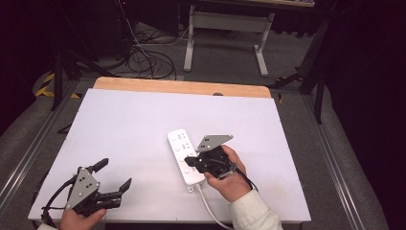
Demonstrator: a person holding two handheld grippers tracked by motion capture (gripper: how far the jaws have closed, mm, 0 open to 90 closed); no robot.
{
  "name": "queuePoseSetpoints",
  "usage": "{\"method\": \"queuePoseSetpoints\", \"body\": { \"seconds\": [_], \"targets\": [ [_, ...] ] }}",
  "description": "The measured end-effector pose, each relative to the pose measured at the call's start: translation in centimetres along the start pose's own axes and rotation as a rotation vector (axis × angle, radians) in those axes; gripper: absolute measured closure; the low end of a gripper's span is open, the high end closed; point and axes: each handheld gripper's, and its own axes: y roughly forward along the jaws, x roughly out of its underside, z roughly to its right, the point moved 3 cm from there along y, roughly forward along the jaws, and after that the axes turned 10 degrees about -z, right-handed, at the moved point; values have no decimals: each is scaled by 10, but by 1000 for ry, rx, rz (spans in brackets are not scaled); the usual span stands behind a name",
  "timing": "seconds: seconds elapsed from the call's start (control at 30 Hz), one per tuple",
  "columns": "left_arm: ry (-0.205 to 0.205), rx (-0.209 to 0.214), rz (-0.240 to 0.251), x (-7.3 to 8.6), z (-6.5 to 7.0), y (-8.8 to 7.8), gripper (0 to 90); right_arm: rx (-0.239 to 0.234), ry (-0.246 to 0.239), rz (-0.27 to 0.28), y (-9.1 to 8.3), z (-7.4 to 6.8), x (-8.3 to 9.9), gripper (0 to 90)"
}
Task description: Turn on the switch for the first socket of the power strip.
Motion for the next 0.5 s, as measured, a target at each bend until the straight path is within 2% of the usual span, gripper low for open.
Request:
{"method": "queuePoseSetpoints", "body": {
  "seconds": [0.03, 0.13, 0.27, 0.5],
  "targets": [
    [0, 0, -1, 0, 0, 0, 103, 7, 7, -30, 6, 2, 0, 900],
    [0, 0, -1, 0, 0, 0, 103, 16, 7, -55, 12, 4, 0, 900],
    [2, 1, -1, 0, 0, 0, 103, 31, 4, -129, 25, 6, 1, 900],
    [2, 0, -2, 0, 0, 0, 103, 38, -2, -170, 33, 4, 2, 900]
  ]
}}
